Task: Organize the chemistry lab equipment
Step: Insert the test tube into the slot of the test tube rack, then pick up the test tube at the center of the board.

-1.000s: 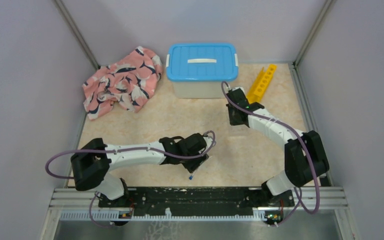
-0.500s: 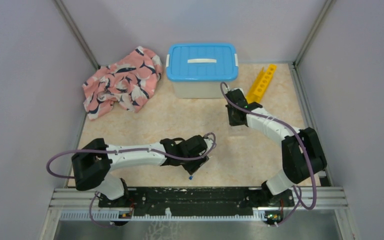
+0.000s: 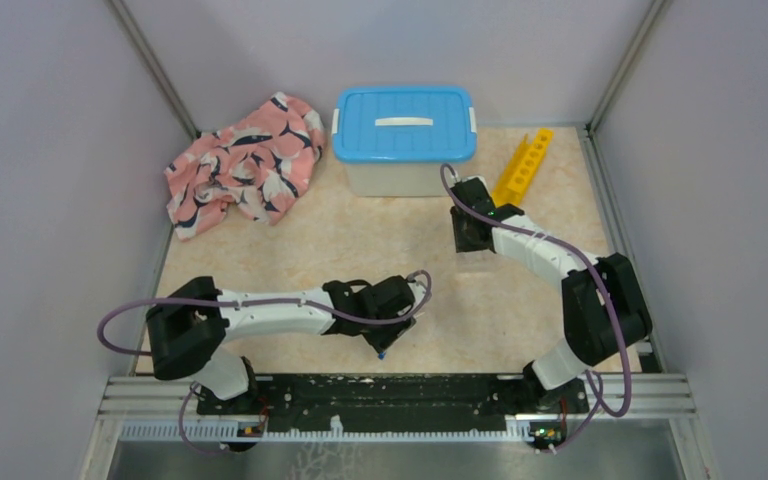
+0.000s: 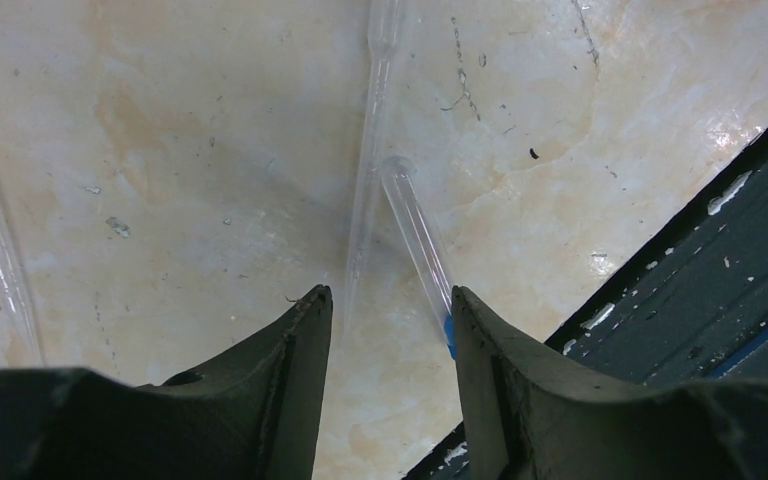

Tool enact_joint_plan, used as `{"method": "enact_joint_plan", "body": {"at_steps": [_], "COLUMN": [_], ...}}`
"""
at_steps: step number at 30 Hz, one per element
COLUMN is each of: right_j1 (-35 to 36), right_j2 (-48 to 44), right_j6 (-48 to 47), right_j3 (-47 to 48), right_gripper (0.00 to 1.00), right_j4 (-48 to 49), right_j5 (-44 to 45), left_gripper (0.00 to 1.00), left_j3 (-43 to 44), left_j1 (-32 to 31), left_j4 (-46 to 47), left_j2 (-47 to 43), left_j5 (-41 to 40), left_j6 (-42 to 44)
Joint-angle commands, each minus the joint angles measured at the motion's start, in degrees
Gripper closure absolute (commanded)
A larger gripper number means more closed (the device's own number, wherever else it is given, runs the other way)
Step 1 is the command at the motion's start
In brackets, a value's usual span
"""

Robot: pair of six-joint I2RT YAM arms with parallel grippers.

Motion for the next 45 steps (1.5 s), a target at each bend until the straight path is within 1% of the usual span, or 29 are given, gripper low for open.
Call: {"method": "enact_joint_plan", "body": {"at_steps": [1,4,9,15,27,31,39,42,45], "right_j1": [-0.24,-0.24,-0.25,-0.24,-0.24,-0.24,-0.24,-0.24,-0.24], "right_j2": [-0.22,-0.52,-1.12,-1.86,-2.99,-3.36,-3.63,-3.58,-3.70], "right_j6": [0.29,0.29,0.37,0.37,0.29,0.29,0.29,0.29,0.28], "right_j3": [-0.20,-0.19,-0.18,0.03,0.08,-0.11,-0.42,-0.53,-0.55], "right_gripper": [0.64,0.61,0.61,0.61,0.61,0.61,0.61,0.61,0.61], "right_j4": [1.68,1.78,1.80,1.77,1.69,1.75,2.05,2.09,2.25], "right_j5": [-0.06,-0.04,0.09,0.22,-0.13,-0.17,-0.65,-0.81,-0.92], "left_gripper": [0.47,0.50,0.58,0.65,0.66,0.77,0.74,0.68,0.67], "left_j3": [-0.42,-0.27,-0.07,0.36,1.22,1.25,2.68,3.36,4.07], "left_j1": [-0.84,-1.41,-2.49,-3.43,-3.95,-3.88,-3.93,-3.92,-3.91], "left_j4": [-0.08,0.21,0.76,0.91,1.80,2.55,2.87,2.79,2.70], "left_j2": [0.39,0.04,0.58,2.67,5.40,6.16,7.21,7.29,7.86], "left_j5": [0.14,0.64,1.24,1.63,0.66,0.85,0.01,-0.42,-0.61], "left_j6": [-1.01,-1.11,-1.69,-2.26,-2.36,-2.53,-3.06,-2.96,-2.80]}}
